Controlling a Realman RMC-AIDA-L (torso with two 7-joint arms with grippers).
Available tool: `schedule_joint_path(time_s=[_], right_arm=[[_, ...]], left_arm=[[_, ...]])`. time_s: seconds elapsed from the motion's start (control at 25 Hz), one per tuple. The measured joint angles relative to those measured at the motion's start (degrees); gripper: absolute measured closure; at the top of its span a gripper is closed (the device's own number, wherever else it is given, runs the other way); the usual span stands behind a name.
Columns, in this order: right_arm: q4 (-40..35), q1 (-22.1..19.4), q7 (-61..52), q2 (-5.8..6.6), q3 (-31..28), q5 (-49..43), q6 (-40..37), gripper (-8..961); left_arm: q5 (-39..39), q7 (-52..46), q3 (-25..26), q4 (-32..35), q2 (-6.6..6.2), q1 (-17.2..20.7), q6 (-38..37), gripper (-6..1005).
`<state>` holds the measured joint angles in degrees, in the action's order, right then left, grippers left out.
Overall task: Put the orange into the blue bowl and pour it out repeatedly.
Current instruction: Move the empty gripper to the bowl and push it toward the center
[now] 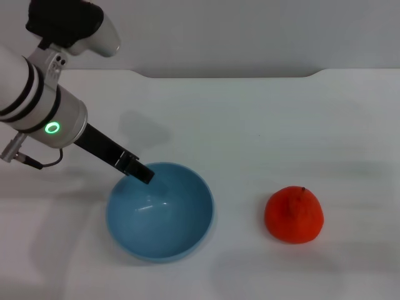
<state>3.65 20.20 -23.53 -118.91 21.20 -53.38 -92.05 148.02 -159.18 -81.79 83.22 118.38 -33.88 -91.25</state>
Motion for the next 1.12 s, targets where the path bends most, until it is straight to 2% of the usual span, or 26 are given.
schedule_joint_path(time_s=[0.24,0.64,1.12], right_arm=[[-0.59,-0.15,0.01,0.00,-0.03,0.16,-0.04,432],[-0.92,-0.25,0.33,0.00,-0.13,0.30,-0.06,432],[-0.93,-0.64,0.40,-0.06,-0.20,0.31,0.15,433]], left_arm=[[4.95,0.09,-0.11,-3.72,0.02,-0.43,1.84,216],[4.83,0.72,-0.13,-10.56,0.04,-1.53,1.54,217],[2.95,0.72,-0.54,-14.87,0.25,-2.34,1.67,338]])
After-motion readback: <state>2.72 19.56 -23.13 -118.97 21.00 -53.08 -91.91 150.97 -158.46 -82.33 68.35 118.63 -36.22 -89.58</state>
